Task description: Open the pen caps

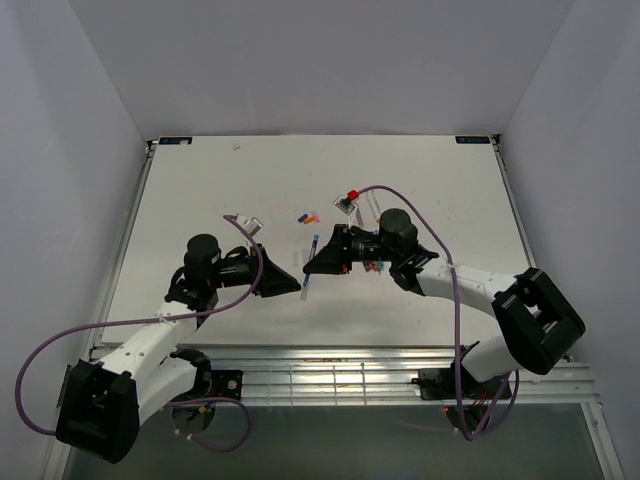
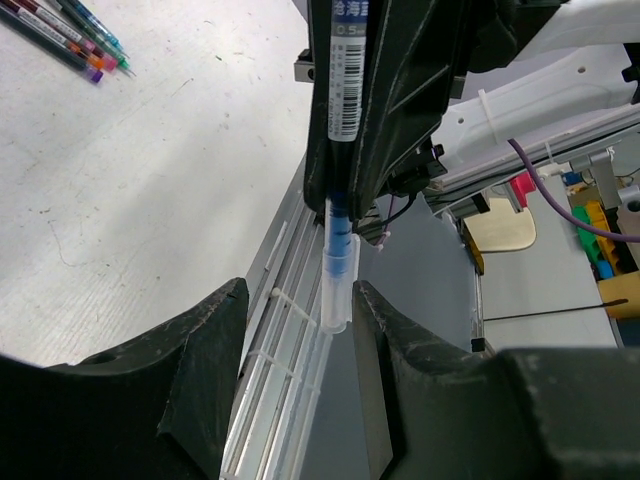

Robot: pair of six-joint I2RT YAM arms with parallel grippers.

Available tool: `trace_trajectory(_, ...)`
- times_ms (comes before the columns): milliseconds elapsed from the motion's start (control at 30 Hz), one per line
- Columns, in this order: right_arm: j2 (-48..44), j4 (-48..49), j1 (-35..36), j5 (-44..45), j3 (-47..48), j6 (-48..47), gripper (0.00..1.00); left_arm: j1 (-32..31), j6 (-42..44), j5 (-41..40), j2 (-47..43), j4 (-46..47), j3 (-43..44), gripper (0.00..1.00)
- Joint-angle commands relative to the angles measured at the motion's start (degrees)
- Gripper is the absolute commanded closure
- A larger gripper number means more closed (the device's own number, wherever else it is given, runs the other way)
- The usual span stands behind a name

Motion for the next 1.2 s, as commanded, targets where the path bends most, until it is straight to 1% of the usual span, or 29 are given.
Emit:
trace_trajectory(0, 1.7, 8.9, -0.1, -3.0, 1.1, 4.2, 0.92, -1.0, -0.5, 1.4, -0.3, 2.9, 1.3, 0.44)
trace_trajectory(167, 3.8, 11.2, -0.1, -3.1, 1.6, 5.5, 0.92, -3.6, -1.4, 2.1, 1.2, 5.1, 1.3, 0.44)
trace_trajectory(333, 4.0, 11.8, -0.1, -2.7, 1.7, 5.9, 0.92, -5.7, -1.5, 2.7, 2.9, 5.9, 1.2, 0.45)
trace_trajectory(467, 4.2, 11.6, -0.1, -2.6, 2.0, 6.0, 0.92, -5.8, -1.4, 2.5, 2.8, 6.2, 0.6, 0.51)
trace_trajectory(567, 4.3, 10.4, -0.1, -2.3, 2.1, 5.5, 0.92, -5.8, -1.6, 1.7, 2.8, 6.3, 0.6, 0.72)
trace_trajectory(600, 4.3, 9.5, -0.1, -2.3, 2.1, 5.0, 0.92, -5.8, -1.9, 1.4, 2.9, 6.3, 0.7, 0.84)
trace_trajectory(700, 4.3, 7.9, -0.1, -1.7, 2.4, 4.2, 0.92, -5.8, -2.4, -0.4, 3.3, 6.3, 0.6, 0.92)
trace_trajectory(733, 4.2, 7.4, -0.1, -1.7, 2.5, 3.8, 0.92, -5.8, -2.6, -0.8, 3.4, 6.4, 0.3, 0.98)
trace_trajectory(767, 4.1, 7.2, -0.2, -1.5, 2.6, 3.5, 0.92, -5.8, -2.7, -1.0, 3.8, 6.5, 0.3, 1.0)
trace_trajectory(900, 3.9, 2.0, -0.7, 0.0, 5.5, 0.4, 0.92, -5.9, -3.2, -0.4, 5.0, 7.0, -0.2, 1.0)
trace_trajectory(933, 3.9, -1.3, -0.9, 0.8, 6.6, -0.4, 0.92, -6.1, -3.2, -0.4, 5.1, 7.1, -0.4, 1.0)
trace_trajectory(1033, 4.5, -6.3, -3.1, 1.7, 12.7, -2.8, 0.92, -6.7, -3.4, -0.5, 4.7, 7.2, -1.4, 1.0)
trace_trajectory(1167, 7.3, -12.4, -9.7, 1.9, 21.8, -2.5, 0.92, -7.1, -3.6, -0.6, 3.5, 7.3, -3.1, 1.0)
